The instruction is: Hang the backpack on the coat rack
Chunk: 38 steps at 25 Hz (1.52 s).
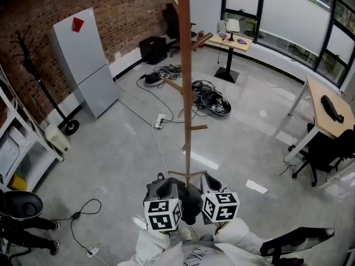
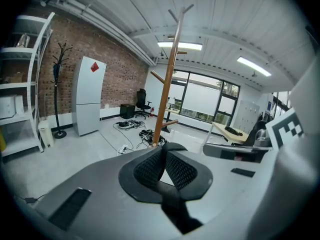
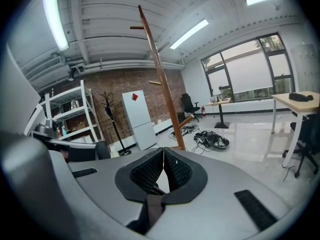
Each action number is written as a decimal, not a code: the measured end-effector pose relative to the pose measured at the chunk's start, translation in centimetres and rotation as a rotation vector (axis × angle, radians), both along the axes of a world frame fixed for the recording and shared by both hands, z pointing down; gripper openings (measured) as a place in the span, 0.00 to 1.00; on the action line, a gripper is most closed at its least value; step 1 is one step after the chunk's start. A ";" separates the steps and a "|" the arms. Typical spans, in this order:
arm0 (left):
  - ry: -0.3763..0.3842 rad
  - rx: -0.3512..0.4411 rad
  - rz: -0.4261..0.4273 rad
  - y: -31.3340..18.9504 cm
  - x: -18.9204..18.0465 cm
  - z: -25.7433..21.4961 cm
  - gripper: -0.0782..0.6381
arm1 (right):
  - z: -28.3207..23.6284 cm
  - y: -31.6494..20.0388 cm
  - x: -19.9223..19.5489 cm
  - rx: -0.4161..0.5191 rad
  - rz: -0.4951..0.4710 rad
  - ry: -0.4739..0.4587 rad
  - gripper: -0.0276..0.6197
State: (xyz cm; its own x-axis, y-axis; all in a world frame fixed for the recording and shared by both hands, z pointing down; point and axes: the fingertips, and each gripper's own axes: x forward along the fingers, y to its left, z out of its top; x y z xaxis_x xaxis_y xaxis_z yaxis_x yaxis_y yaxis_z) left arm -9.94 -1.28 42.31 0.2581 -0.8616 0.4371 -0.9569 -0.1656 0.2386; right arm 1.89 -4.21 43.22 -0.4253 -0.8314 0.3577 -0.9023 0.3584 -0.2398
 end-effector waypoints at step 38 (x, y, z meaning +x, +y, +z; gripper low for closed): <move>-0.086 -0.104 0.029 -8.4 0.2 5.3 0.13 | 5.5 -5.8 3.6 -0.103 0.097 -0.062 0.06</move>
